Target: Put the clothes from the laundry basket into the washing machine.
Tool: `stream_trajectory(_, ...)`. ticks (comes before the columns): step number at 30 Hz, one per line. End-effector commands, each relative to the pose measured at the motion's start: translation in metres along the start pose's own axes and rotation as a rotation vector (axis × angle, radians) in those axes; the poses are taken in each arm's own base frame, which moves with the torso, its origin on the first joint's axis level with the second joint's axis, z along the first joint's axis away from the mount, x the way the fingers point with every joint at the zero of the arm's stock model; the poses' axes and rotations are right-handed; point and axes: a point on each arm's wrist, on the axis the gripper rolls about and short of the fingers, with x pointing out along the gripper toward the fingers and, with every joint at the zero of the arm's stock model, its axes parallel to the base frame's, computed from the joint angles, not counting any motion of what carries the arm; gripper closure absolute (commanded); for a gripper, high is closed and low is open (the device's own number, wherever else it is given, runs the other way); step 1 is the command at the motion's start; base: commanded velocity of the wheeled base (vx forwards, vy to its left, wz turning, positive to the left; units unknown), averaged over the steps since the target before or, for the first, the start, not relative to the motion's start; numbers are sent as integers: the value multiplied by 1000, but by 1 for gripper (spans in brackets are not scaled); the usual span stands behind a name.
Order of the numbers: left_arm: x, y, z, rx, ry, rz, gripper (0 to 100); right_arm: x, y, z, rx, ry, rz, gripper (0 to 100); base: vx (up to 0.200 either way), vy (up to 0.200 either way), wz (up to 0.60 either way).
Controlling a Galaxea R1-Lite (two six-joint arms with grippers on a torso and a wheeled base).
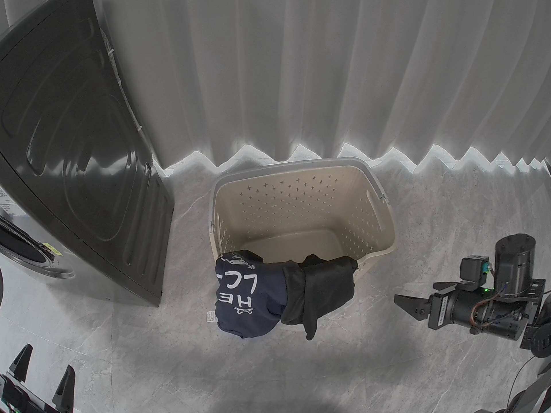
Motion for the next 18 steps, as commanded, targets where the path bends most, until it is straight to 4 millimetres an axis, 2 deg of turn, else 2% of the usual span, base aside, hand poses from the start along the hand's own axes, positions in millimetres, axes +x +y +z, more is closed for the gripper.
stream_trajectory(1, 0, 0, -5, 2, 2, -1, 0, 30, 8, -7, -17, 50, -8, 0, 0, 0, 0)
stream_trajectory(7, 0, 0, -5, -1, 2, -1, 0, 43, 8, -9, -21, 73, -23, 0, 0, 0, 0)
stream_trajectory(14, 0, 0, -5, -1, 3, -1, 0, 63, 23, -12, -28, 100, 8, 0, 0, 0, 0)
stream_trajectory(18, 0, 0, -5, -1, 3, -1, 0, 72, 25, -13, -26, 83, 17, 0, 0, 200, 0)
